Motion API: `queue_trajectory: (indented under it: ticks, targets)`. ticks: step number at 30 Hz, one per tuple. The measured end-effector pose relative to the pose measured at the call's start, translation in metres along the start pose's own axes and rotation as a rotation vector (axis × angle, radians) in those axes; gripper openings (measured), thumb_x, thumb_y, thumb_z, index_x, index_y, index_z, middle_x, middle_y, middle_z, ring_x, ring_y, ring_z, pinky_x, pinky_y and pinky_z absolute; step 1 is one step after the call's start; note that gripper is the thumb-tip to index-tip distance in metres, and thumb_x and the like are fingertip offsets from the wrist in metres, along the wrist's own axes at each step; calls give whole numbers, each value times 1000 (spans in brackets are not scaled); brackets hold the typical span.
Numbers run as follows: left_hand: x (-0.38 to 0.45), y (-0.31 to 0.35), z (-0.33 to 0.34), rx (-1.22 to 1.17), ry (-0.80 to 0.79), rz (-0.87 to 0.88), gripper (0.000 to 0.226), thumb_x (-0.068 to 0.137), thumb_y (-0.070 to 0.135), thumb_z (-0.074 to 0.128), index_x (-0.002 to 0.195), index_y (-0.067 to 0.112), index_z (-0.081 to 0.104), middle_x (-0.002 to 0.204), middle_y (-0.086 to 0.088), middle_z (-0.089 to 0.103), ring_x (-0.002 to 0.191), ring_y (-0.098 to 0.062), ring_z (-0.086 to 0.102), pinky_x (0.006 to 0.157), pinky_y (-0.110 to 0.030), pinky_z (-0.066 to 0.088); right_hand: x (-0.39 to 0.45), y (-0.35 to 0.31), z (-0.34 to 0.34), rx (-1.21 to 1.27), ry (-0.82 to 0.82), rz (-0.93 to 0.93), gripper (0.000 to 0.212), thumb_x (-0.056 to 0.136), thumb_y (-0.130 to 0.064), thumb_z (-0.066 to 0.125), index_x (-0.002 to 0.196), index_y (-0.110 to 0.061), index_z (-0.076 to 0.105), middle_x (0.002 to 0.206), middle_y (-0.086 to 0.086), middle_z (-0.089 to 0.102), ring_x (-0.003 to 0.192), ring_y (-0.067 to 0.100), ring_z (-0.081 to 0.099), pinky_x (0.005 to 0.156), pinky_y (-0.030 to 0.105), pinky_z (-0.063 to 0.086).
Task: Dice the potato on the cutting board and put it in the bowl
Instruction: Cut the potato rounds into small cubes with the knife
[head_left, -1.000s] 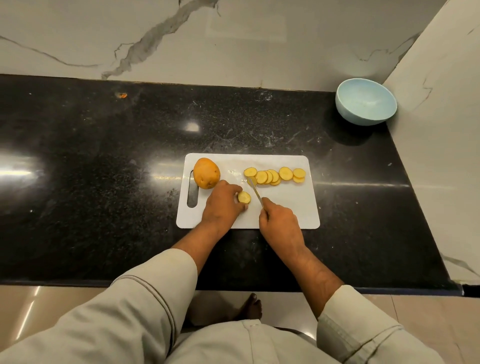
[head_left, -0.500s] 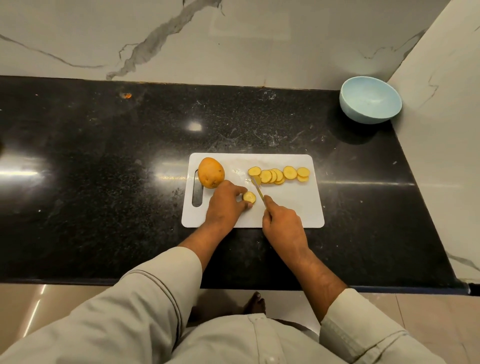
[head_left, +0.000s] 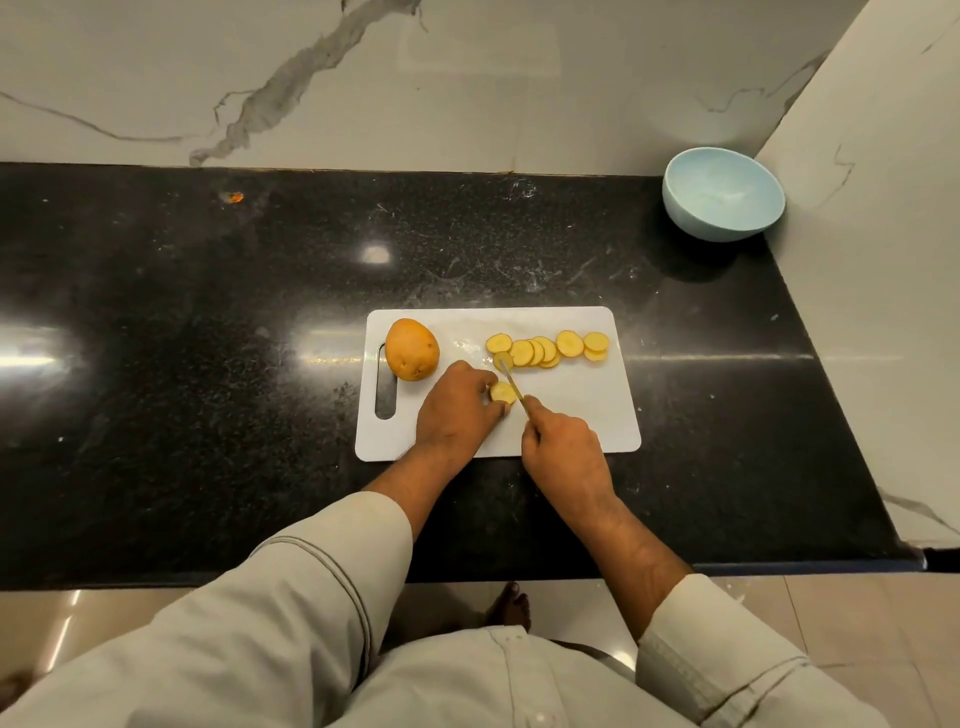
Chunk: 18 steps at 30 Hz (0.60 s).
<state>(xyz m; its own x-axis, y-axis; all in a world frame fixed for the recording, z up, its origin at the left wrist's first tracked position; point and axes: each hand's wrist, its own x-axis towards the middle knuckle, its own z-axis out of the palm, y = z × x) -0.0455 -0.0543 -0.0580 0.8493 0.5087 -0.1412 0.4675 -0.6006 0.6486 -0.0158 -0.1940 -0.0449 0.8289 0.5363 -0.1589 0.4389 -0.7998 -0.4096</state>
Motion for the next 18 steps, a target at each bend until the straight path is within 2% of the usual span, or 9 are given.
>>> queue_trajectory:
  ticks: [4, 8, 11, 15, 18]
  targets:
    - [-3, -11, -6, 71, 5, 21, 37, 80, 36, 73, 113, 18, 67, 106, 0, 56, 96, -18, 56, 79, -28, 47, -3, -1, 1, -16, -13, -13, 45, 101, -24, 39, 145, -16, 41, 95, 8, 68, 80, 20, 62, 77, 33, 54]
    - [-5, -9, -8, 74, -35, 39, 57, 79, 39, 75, 129, 16, 59, 116, -2, 55, 107, -19, 53, 87, -28, 44, -5, -3, 2, -44, -41, -8, 45, 102, -24, 37, 146, -17, 38, 94, 8, 67, 80, 20, 62, 75, 33, 53]
    - [-7, -2, -4, 72, 11, 41, 38, 84, 33, 70, 117, 13, 67, 109, -3, 56, 100, -20, 55, 78, -24, 40, -6, -3, 3, -80, -74, -9, 47, 102, -24, 36, 149, -18, 33, 94, 8, 66, 81, 21, 62, 74, 34, 53]
    - [-11, -1, -1, 53, 52, -2, 34, 86, 30, 68, 115, 11, 67, 109, -4, 55, 99, -19, 54, 79, -22, 37, -6, -2, 4, -128, -105, -26, 53, 102, -24, 35, 153, -24, 20, 92, 8, 62, 76, 19, 57, 70, 33, 50]
    - [-11, 3, -1, 42, 80, -33, 26, 86, 28, 69, 102, 8, 71, 97, -2, 52, 86, -14, 48, 72, -22, 35, -5, -2, 5, -173, -140, -45, 53, 102, -24, 35, 153, -23, 18, 95, 9, 61, 79, 20, 57, 70, 33, 49]
